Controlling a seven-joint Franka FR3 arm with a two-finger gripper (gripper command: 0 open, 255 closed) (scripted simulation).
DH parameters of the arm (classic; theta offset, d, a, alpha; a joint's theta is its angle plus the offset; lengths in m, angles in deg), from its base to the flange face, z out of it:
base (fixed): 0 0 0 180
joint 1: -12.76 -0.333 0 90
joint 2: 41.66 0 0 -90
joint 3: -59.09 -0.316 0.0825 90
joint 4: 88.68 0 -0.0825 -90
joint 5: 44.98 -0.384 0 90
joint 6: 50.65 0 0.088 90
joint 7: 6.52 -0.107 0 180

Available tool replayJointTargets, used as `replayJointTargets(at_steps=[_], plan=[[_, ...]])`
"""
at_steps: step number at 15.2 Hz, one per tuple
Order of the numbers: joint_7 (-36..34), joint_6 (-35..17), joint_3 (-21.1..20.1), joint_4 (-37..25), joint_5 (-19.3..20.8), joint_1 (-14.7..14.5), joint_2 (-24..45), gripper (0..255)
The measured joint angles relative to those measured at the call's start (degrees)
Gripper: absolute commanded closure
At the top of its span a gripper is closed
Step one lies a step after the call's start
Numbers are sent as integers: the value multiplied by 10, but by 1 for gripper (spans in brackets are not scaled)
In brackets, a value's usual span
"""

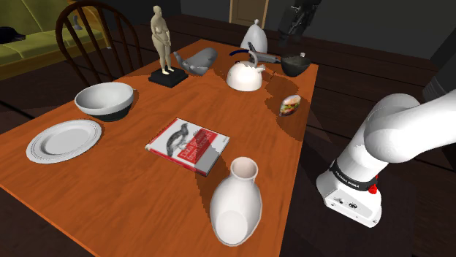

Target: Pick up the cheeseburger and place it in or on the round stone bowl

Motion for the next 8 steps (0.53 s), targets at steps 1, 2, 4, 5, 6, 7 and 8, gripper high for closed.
replayJointTargets(at_steps=[1,2,4,5,6,7,8], plan=[[0,0,0,0,0,0,0,0],[14,-3,6,8,2,-4,-4,0],[66,-17,26,44,12,-15,-21,0],[97,-24,40,59,19,-21,-25,0],[126,-32,50,79,25,-29,-34,0],[159,-45,66,101,34,-34,-40,0],[191,-48,78,114,42,-40,-47,0]])
